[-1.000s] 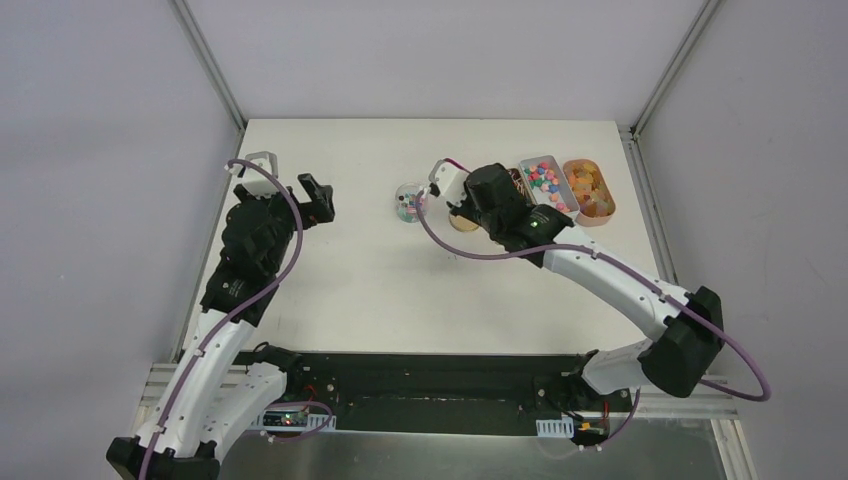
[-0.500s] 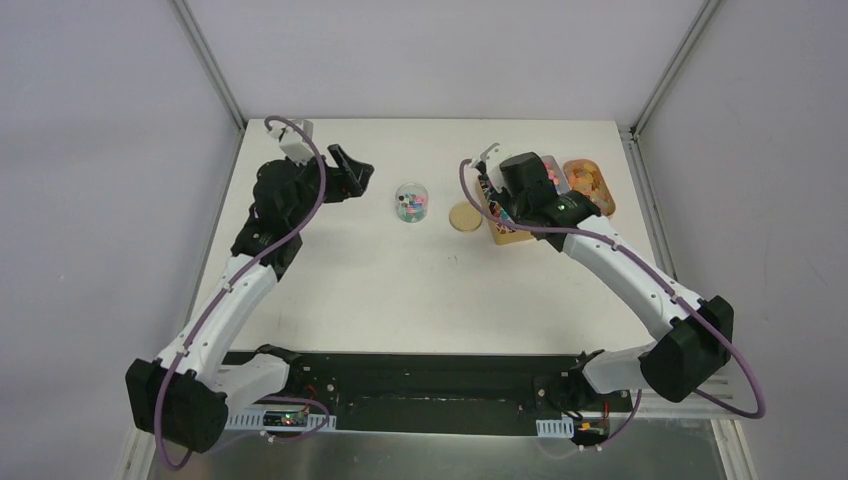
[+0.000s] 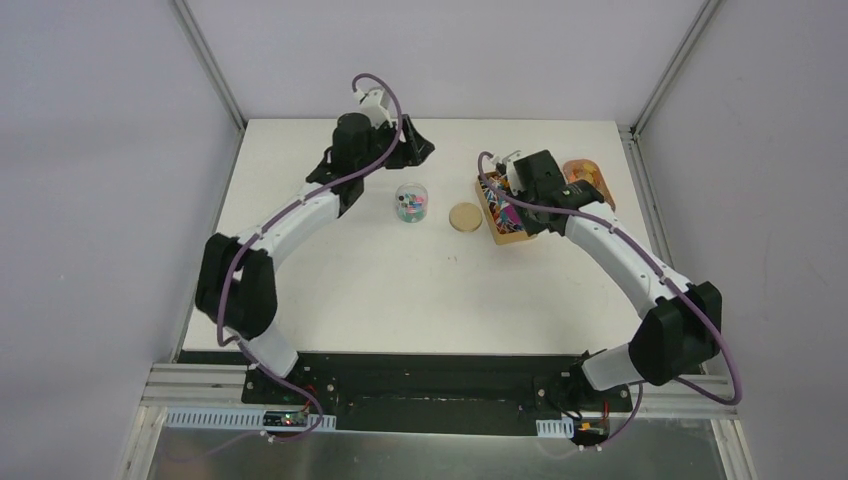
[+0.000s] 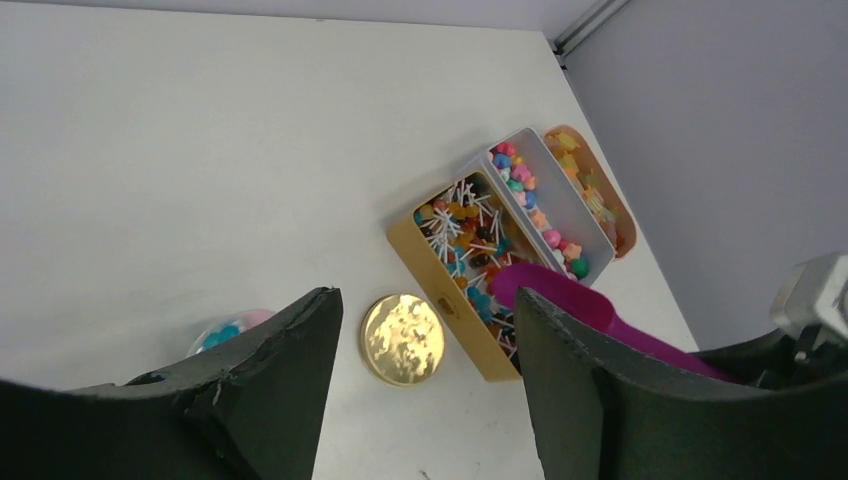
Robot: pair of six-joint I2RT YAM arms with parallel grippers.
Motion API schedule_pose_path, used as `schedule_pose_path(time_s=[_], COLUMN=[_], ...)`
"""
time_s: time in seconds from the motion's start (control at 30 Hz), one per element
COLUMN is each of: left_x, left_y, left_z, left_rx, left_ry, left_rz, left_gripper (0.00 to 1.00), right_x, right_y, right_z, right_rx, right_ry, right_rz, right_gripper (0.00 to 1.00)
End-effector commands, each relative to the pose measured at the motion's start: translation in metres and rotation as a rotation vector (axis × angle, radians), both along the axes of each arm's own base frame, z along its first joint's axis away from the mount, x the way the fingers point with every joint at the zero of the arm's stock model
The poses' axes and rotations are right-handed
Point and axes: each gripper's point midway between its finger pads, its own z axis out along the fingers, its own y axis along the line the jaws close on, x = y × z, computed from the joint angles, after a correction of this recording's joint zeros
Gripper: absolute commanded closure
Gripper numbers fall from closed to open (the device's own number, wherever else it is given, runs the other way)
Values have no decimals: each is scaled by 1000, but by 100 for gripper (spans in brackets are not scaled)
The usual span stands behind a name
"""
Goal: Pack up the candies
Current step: Scoop the fake candies from the storage box.
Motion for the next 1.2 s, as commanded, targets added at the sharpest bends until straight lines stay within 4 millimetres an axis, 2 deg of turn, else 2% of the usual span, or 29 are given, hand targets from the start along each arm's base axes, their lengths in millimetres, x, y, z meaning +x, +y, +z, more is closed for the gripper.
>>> schedule_pose_path(time_s=[0.0, 0.03, 0.1, 0.2, 0.23, 0.27, 0.3, 0.47, 0.63, 0.77, 0.93, 1.07, 1.17], left_x=[26, 35, 49, 67, 70, 77, 81, 106, 123, 130, 132, 130, 127], left_y=[-41, -48, -61, -82, -86, -92, -96, -113, -130, -139, -145, -152, -157], left_z=[22, 21, 8, -23, -22, -36, -41, -75, -97, -113, -142, -159, -164], left_rx=[-42, -51, -69, -79, -81, -75, -75, -75, -92, -104, -109, -113, -117], left_ry=[-70, -65, -25, 34, 30, 48, 52, 86, 103, 120, 164, 194, 200], left_rz=[-62, -62, -83, -118, -123, -122, -125, -123, -135, -150, -154, -168, -181], left_gripper=[37, 38, 42, 46, 46, 47, 48, 52, 58, 62, 63, 63, 64], right_x=[10, 11, 11, 13, 14, 15, 16, 22, 27, 27, 28, 30, 31], right_y=[7, 8, 8, 5, 5, 4, 4, 6, 5, 0, 13, 12, 13], right_z=[7, 6, 5, 5, 5, 4, 4, 4, 3, -2, 0, -8, -14], right_rx=[38, 43, 39, 23, 21, 18, 16, 26, 12, -27, 16, -6, -13], right_ry=[-5, 2, 17, 18, 17, 18, 17, 14, 14, 31, 33, 53, 68], right_rz=[-12, -9, -9, -18, -16, -17, -18, -14, -10, -15, 68, 68, 70], right_gripper=[100, 100, 100, 100, 100, 100, 100, 100, 100, 100, 100, 100, 100])
